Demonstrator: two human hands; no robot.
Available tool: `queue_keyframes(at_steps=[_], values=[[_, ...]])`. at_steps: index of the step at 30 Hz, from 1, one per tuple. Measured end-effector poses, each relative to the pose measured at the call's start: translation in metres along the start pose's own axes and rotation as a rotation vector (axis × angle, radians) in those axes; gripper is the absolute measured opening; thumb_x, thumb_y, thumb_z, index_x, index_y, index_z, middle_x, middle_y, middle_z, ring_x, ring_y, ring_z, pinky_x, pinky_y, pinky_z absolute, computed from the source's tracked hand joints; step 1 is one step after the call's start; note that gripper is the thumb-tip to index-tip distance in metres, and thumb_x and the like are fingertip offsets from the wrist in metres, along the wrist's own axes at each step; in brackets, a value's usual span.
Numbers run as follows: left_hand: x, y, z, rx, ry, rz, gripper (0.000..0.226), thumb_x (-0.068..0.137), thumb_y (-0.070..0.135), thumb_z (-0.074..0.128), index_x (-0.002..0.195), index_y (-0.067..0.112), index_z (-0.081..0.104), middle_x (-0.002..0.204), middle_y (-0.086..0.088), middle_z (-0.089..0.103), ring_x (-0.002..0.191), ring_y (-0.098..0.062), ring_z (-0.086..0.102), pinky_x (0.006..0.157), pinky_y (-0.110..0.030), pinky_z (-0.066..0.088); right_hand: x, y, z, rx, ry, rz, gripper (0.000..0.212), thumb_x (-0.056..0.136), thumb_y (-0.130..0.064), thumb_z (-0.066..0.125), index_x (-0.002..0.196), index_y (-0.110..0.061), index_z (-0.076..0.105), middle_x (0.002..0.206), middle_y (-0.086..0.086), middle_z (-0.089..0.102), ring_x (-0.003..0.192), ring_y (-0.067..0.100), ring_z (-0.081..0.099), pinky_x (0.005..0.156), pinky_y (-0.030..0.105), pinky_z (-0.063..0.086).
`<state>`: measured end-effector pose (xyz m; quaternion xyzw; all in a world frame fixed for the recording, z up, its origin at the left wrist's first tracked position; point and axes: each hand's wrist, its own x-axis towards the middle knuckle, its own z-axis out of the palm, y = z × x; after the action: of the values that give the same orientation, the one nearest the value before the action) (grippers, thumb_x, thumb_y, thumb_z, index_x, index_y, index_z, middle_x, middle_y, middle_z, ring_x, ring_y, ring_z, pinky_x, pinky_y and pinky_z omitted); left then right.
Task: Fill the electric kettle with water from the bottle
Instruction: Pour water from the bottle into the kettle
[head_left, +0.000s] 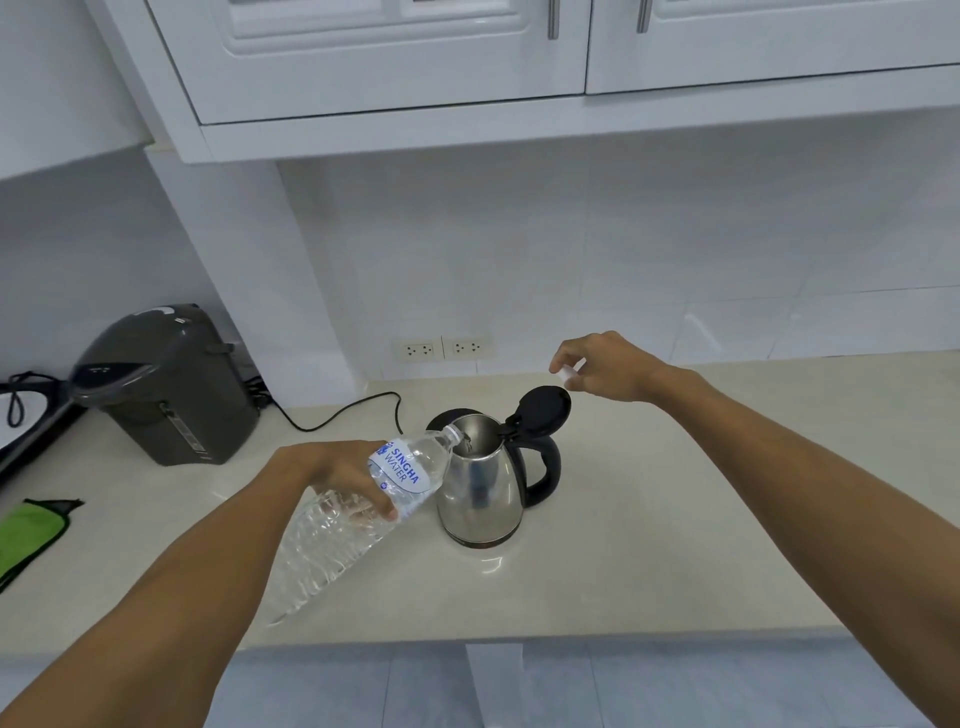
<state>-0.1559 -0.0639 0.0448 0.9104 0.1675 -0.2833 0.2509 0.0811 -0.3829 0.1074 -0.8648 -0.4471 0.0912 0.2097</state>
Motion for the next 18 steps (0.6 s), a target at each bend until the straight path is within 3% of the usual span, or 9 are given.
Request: queue_keyframes(at_steps=[3, 8, 11, 15, 18], values=[[0.0016, -0.0012, -0.0009, 0.001, -0.017, -0.022, 0.067, 0.062, 0.048, 0.1, 0.117, 0.043, 0.06, 0.108, 0.006, 0.079, 0.099, -0.023, 0.079, 0.09, -0.048, 0.067, -0.0012, 0.0016, 0.0, -0.004, 0.004, -0.003, 0.02, 0.095, -0.016, 0.064, 0.113, -0.023, 0.07, 0.121, 0.0, 0.069, 0.103, 0.014, 0.061, 0.088, 0.032, 0.049], [-0.0014, 0.0029, -0.0035, -0.005, -0.034, -0.048, 0.063, 0.061, 0.048, 0.099, 0.111, 0.046, 0.061, 0.099, 0.009, 0.078, 0.086, -0.017, 0.076, 0.074, -0.04, 0.065, -0.0031, 0.0005, 0.001, 0.0, 0.005, -0.004, 0.02, 0.094, -0.016, 0.063, 0.112, -0.023, 0.07, 0.121, 0.0, 0.069, 0.102, 0.014, 0.061, 0.092, 0.035, 0.051], [0.0001, 0.0032, -0.0042, 0.01, -0.037, -0.041, 0.069, 0.059, 0.053, 0.099, 0.115, 0.046, 0.06, 0.106, 0.008, 0.079, 0.097, -0.021, 0.078, 0.086, -0.046, 0.068, -0.0055, 0.0008, 0.0014, 0.003, 0.003, 0.004, 0.021, 0.095, -0.015, 0.063, 0.114, -0.022, 0.069, 0.122, 0.0, 0.068, 0.107, 0.017, 0.062, 0.09, 0.033, 0.05], [-0.003, 0.008, -0.0048, 0.012, -0.047, -0.025, 0.065, 0.068, 0.044, 0.098, 0.119, 0.041, 0.059, 0.106, 0.01, 0.078, 0.093, -0.015, 0.077, 0.087, -0.042, 0.067, -0.008, 0.0022, 0.0021, -0.006, -0.009, 0.014, 0.022, 0.093, -0.015, 0.064, 0.114, -0.022, 0.069, 0.123, -0.001, 0.068, 0.111, 0.02, 0.062, 0.092, 0.035, 0.05], [-0.003, 0.0076, -0.0048, 0.029, -0.034, -0.048, 0.072, 0.06, 0.055, 0.098, 0.119, 0.046, 0.059, 0.111, 0.01, 0.079, 0.102, -0.02, 0.078, 0.093, -0.048, 0.066, -0.0094, 0.0039, 0.0031, -0.014, -0.015, 0.022, 0.023, 0.092, -0.016, 0.064, 0.114, -0.021, 0.069, 0.123, -0.001, 0.068, 0.11, 0.02, 0.062, 0.092, 0.035, 0.05]])
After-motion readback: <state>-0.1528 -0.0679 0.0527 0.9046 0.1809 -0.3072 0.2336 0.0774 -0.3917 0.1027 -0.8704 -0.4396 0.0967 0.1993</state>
